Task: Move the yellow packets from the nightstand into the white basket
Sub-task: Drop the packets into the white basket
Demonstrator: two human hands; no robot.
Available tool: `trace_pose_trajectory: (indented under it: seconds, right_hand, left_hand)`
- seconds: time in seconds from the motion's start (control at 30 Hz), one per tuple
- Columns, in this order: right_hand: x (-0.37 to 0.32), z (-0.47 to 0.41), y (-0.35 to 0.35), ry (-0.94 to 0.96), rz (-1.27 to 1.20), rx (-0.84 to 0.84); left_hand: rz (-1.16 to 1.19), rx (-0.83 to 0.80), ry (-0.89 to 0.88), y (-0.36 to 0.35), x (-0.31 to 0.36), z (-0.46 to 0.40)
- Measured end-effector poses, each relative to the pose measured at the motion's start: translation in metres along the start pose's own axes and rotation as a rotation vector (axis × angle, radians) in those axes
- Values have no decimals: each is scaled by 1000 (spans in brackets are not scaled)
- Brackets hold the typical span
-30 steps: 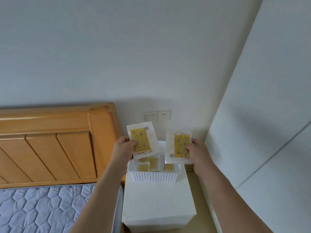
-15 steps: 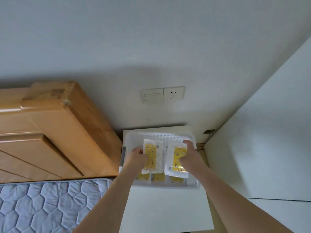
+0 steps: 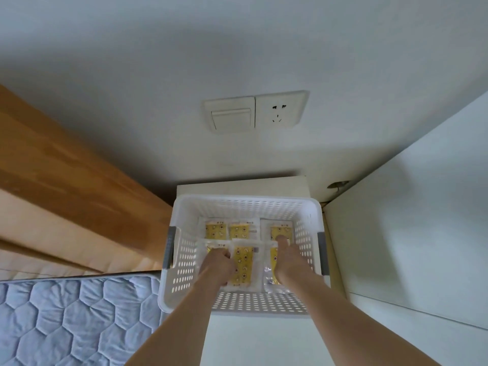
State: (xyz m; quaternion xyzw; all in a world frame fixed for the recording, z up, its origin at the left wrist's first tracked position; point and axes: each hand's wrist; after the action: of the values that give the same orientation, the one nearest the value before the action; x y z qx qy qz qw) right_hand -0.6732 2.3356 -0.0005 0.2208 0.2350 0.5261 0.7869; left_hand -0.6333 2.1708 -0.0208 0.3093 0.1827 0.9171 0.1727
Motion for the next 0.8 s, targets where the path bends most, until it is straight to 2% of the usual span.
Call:
trace_pose_trajectory:
  seconds: [0.17, 0.37, 0.57, 0.8]
  right_hand:
    - [-4, -4, -6, -35, 94, 95]
    - [-18, 32, 20, 36, 175, 136]
    - [-35, 114, 79, 275, 258, 273]
    - [-57, 210, 118, 642, 441, 392]
  left_hand:
    - [-213, 32, -37, -7, 1, -2]
    - [-410, 56, -69, 10, 22, 29]
    - [-428, 162, -333, 56, 64, 112]
    - [-514, 476, -478, 106, 76, 235]
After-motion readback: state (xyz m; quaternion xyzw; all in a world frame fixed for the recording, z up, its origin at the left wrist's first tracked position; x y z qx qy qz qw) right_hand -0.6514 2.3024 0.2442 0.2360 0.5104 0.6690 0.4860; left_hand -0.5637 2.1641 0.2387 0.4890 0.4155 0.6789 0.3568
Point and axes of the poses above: each hand's wrist, its own z-axis away from the middle knuckle, its own y-axis out of the back of the hand, x = y × z, and after that the axes turned 11 degrees about -y, right-handed
